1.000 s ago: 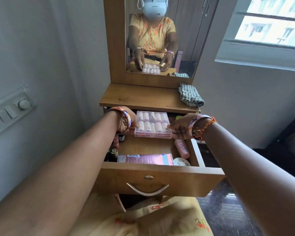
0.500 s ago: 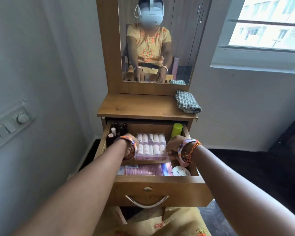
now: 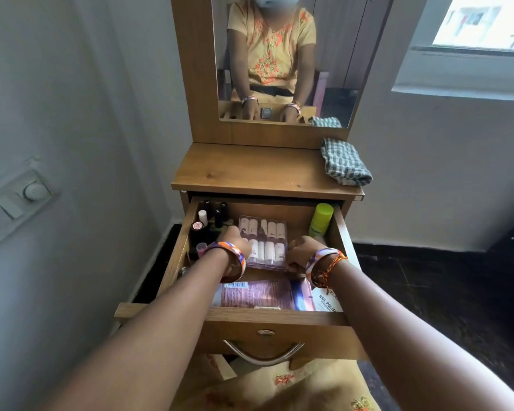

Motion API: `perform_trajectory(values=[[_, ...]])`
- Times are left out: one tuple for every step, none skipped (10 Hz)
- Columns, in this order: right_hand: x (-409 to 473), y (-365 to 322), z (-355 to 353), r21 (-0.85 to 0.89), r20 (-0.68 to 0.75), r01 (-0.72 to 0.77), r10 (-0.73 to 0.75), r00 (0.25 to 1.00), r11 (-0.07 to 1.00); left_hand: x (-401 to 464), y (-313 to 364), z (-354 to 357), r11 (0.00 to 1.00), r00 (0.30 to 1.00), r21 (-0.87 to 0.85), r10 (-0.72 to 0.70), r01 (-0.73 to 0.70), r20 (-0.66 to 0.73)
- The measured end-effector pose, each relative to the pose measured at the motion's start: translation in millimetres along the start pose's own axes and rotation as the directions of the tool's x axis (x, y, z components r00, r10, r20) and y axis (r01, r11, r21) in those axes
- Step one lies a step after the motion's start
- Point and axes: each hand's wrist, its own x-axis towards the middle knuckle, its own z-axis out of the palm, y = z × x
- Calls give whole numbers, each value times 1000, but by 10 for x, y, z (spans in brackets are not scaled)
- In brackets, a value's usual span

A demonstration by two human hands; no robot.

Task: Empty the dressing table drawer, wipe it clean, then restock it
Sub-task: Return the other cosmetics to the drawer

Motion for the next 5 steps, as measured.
perform_trajectory(values=[[-82,-73,59,3,-15,-18,18,1000,1000,-64,-52,-25,999,999,-12,43,-43,-2],[1,-8,103,49,-36,-13,15,999,999,-43,-126,18,1000,999,-17,18,-18,36],[-23,-21,133,48,-26,-31,32,999,998,-61,-143,31,999,998,-20,31,-30,47],[-1,-6,164,24,-16,-15,16,1000,1000,-68,-141,37,999,998,-44,10,-7,60],[32,20,194,68,-2,-26,26,1000,997,-45,-162,57,999,997,-47,6,-3,70]])
